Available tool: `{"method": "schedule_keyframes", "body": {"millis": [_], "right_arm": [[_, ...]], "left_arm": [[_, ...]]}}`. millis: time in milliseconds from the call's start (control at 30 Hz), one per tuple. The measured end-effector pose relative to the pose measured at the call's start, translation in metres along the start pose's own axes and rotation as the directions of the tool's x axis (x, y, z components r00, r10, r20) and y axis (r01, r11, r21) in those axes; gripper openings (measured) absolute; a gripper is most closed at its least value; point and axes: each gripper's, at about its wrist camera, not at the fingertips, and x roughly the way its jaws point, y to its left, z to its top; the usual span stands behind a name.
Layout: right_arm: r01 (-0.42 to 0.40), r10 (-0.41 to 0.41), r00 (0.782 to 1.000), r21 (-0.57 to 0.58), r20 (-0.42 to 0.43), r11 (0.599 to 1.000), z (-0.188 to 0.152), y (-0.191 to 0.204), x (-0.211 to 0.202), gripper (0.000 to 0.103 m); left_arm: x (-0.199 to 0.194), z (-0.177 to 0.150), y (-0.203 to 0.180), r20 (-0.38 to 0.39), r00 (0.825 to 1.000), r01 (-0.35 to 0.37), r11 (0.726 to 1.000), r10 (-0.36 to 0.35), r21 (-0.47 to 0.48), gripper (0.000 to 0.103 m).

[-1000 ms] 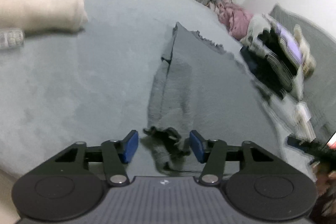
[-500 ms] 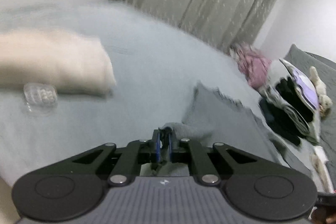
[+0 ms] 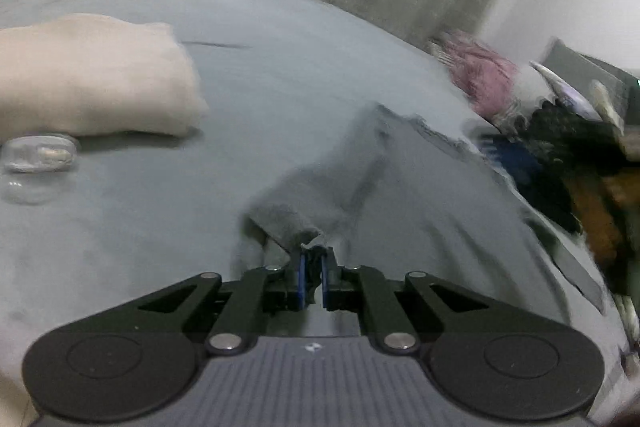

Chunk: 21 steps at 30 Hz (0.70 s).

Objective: Fold clothes

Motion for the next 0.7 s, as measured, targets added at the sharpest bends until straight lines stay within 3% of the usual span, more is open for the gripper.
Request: {"method": "schedule_keyframes", "body": {"millis": [67,100,167,233,300,400,500,600,700], "right_arm": [[-0.020,0.020,1.000,-0.033,0.000,0.999,0.012,0.014,0.020,0.044],[-0.037,0.037,0.999,-0.055,-0.001,0.998,0.017,0.023,0.035,0.041],[-0.046,0.045,0.999,-0.083,-0.011,0.996,0.021,0.032,0.054,0.041],[-0.031,0.029,0.999,-0.103,-0.024,0.994,0.020,0.037,0.076,0.041],[-0.021,0.018,0.999,-0.072,-0.038,0.997,0.020,0.032,0.090,0.041],[-0.021,0.020,0.999,-0.014,-0.037,1.000,0.019,0.022,0.095,0.041],[-0.002,0.005,0.999,0.062,-0.042,0.998,0.017,0.008,0.100,0.040],[0.054,-0.051,0.998,0.086,-0.035,0.995,0.015,0.003,0.103,0.037],[0.058,-0.055,0.998,0.085,-0.029,0.995,0.013,0.001,0.099,0.037]], "left_arm": [[-0.001,-0.001,-0.011,0.016,0.997,0.070,0.995,-0.072,0.064,0.006],[-0.001,-0.003,-0.018,0.003,0.991,0.135,0.985,-0.136,0.111,0.006],[0.000,-0.007,-0.028,-0.033,0.980,0.198,0.965,-0.195,0.174,0.006],[0.002,-0.013,-0.040,-0.092,0.962,0.272,0.931,-0.257,0.245,0.006],[0.004,-0.024,-0.053,-0.170,0.934,0.354,0.879,-0.315,0.319,0.006],[0.008,-0.036,-0.067,-0.234,0.917,0.393,0.836,-0.323,0.382,0.006],[0.016,-0.043,-0.072,-0.269,0.921,0.372,0.841,-0.283,0.392,0.006],[0.015,-0.042,-0.071,-0.264,0.924,0.365,0.849,-0.278,0.382,0.006],[0.016,-0.040,-0.068,-0.247,0.929,0.354,0.856,-0.275,0.376,0.007]]}}
